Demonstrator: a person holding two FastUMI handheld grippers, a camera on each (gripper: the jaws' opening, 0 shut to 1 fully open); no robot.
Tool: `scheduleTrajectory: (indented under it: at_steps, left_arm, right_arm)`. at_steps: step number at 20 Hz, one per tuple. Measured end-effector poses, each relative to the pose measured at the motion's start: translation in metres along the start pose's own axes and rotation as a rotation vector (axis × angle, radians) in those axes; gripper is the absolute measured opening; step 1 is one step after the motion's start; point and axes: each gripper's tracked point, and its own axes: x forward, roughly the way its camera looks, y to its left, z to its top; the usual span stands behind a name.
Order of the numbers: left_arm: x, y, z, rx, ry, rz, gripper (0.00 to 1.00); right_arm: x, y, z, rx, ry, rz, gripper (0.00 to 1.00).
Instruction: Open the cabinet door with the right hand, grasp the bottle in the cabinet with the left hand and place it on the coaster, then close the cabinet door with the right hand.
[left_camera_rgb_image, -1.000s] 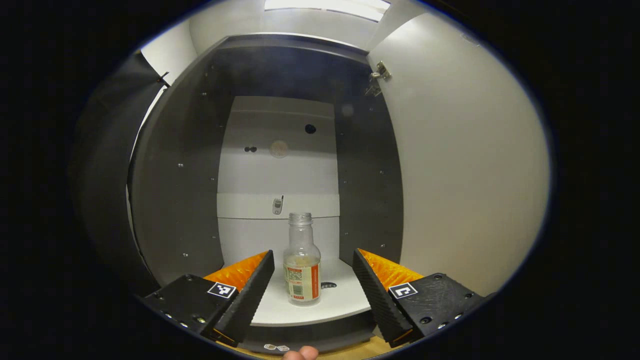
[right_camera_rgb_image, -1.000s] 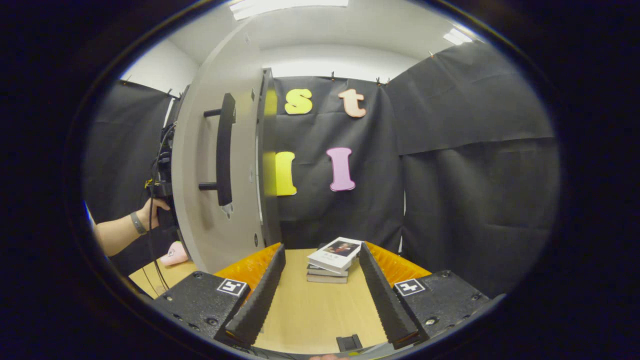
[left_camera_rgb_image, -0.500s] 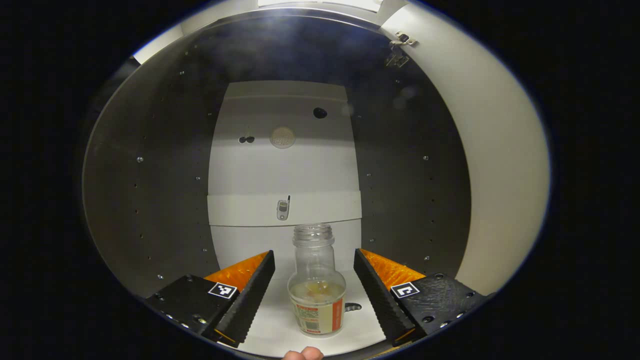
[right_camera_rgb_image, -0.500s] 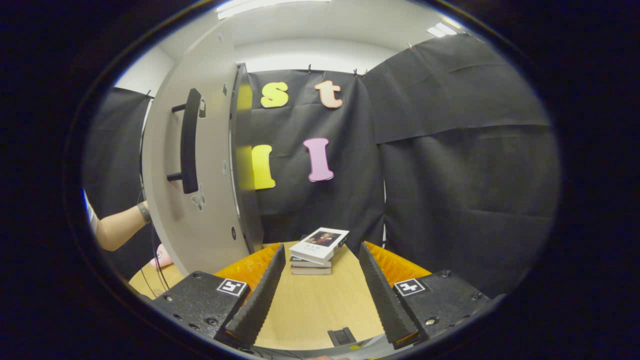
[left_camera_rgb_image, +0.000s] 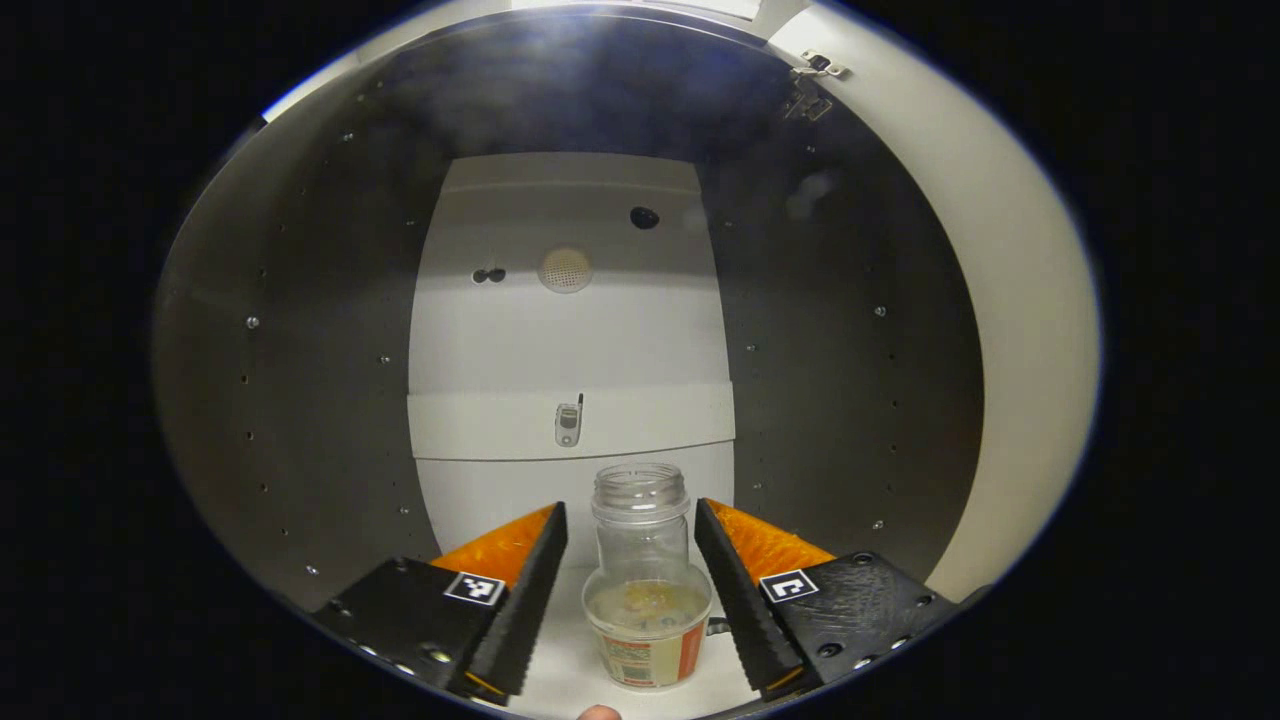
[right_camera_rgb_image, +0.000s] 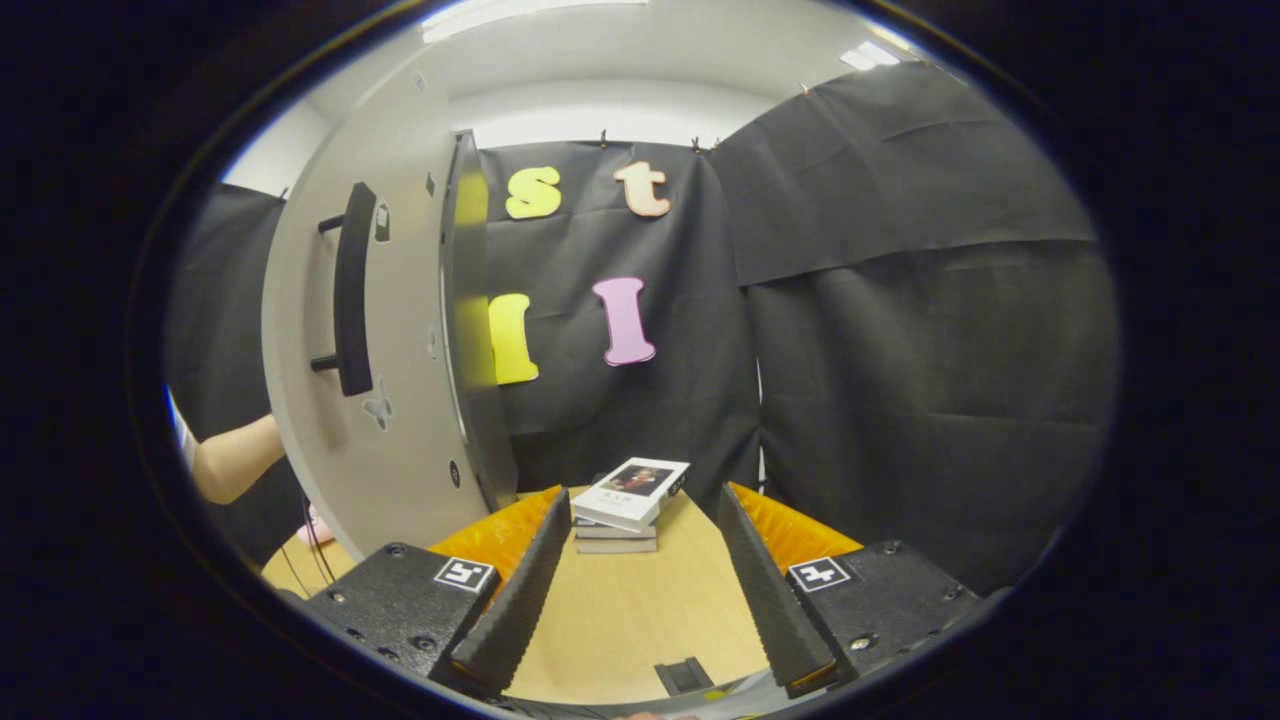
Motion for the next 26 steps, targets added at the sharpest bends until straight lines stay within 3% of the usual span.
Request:
scheduleTrajectory:
  at_steps: [2, 3, 6, 14, 17, 18, 19, 20, 23, 24, 25, 26]
  left_arm:
    - [0.001, -0.001, -0.001, -0.009, 0.009, -0.006, 0.66]
    - [0.002, 0.000, -0.003, -0.010, 0.014, 0.002, 0.57]
    - [-0.004, 0.005, -0.001, -0.035, 0.030, 0.018, 0.43]
    - [-0.076, 0.054, 0.020, -0.118, 0.002, 0.082, 0.43]
    - [-0.120, 0.087, 0.019, -0.088, -0.018, 0.147, 0.43]
    - [-0.134, 0.098, 0.016, -0.077, -0.017, 0.163, 0.32]
    - [-0.149, 0.105, 0.013, -0.068, -0.015, 0.177, 0.32]
    - [-0.168, 0.117, 0.005, -0.061, -0.011, 0.198, 0.43]
    - [-0.218, 0.149, -0.022, -0.044, 0.003, 0.278, 0.43]
    - [-0.236, 0.162, -0.031, -0.029, 0.001, 0.314, 0.32]
    - [-0.250, 0.173, -0.042, -0.013, 0.001, 0.348, 0.43]
    - [-0.267, 0.182, -0.051, 0.008, 0.004, 0.383, 0.43]
  right_arm:
    - [0.001, 0.003, -0.001, 0.001, 0.002, 0.008, 0.92]
    - [0.001, 0.003, -0.001, 0.001, 0.003, 0.011, 0.92]
    - [0.001, 0.007, 0.001, 0.008, -0.007, 0.024, 0.92]
    - [-0.004, 0.037, 0.023, 0.037, -0.083, 0.122, 0.92]
    - [-0.006, 0.050, 0.038, 0.024, -0.122, 0.165, 0.92]
    - [-0.007, 0.052, 0.042, 0.015, -0.131, 0.172, 0.92]
    - [-0.007, 0.056, 0.044, 0.007, -0.137, 0.183, 0.92]
    - [-0.007, 0.060, 0.047, 0.002, -0.141, 0.192, 0.92]
    - [-0.008, 0.068, 0.053, -0.029, -0.142, 0.211, 0.92]
    - [-0.009, 0.072, 0.056, -0.043, -0.146, 0.211, 0.92]
    - [-0.009, 0.075, 0.060, -0.055, -0.152, 0.212, 0.92]
    - [-0.010, 0.079, 0.064, -0.059, -0.158, 0.217, 0.92]
